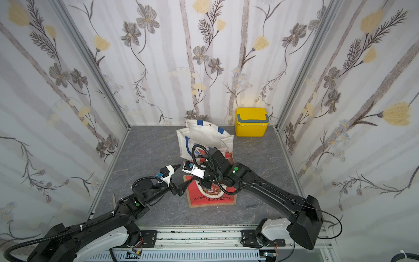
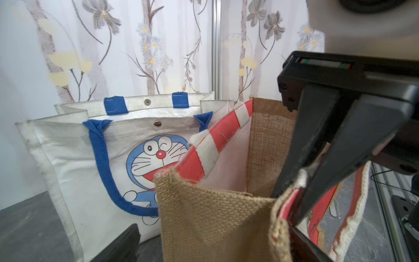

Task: Put away the canvas bag
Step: Press the canvas bag at the center of the board.

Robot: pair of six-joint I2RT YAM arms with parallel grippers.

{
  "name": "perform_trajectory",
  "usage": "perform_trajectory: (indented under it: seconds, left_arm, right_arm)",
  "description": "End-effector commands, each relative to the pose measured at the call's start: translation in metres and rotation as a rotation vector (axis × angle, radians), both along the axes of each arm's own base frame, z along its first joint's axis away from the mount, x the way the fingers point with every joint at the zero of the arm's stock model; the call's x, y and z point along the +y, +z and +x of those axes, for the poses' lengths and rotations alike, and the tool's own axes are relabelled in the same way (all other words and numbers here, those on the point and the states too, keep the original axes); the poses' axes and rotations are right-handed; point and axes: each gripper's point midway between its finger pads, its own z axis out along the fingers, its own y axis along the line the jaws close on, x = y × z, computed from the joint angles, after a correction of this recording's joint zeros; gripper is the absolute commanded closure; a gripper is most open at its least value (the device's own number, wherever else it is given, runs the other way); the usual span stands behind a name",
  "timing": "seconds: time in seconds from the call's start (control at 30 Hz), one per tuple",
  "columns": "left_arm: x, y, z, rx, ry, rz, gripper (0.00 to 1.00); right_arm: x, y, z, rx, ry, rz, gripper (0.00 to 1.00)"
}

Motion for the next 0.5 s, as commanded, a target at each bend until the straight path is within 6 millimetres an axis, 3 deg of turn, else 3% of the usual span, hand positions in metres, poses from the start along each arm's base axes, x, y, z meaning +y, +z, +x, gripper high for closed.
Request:
perform_trajectory:
  seconds: [0.0, 0.3, 0.47]
  left_arm:
    - [-0.015, 0.020, -0.005, -0.065, -0.132, -0.005, 0.00]
    - [-0.037, 0.009, -0.011, 0.014, -0.304, 0.000, 0.00]
    - [-0.040, 0.003, -0.013, 0.027, -0.334, 0.003, 0.22]
  right_arm:
    - [-0.001, -0.008, -0.014, 0.055, 0.051, -0.015, 0.99]
    - [-0.004, -0.008, -0.007, 0.054, 0.034, -0.008, 1.00]
    - [-0.007, -0.007, 0.000, 0.054, 0.014, -0.003, 1.00]
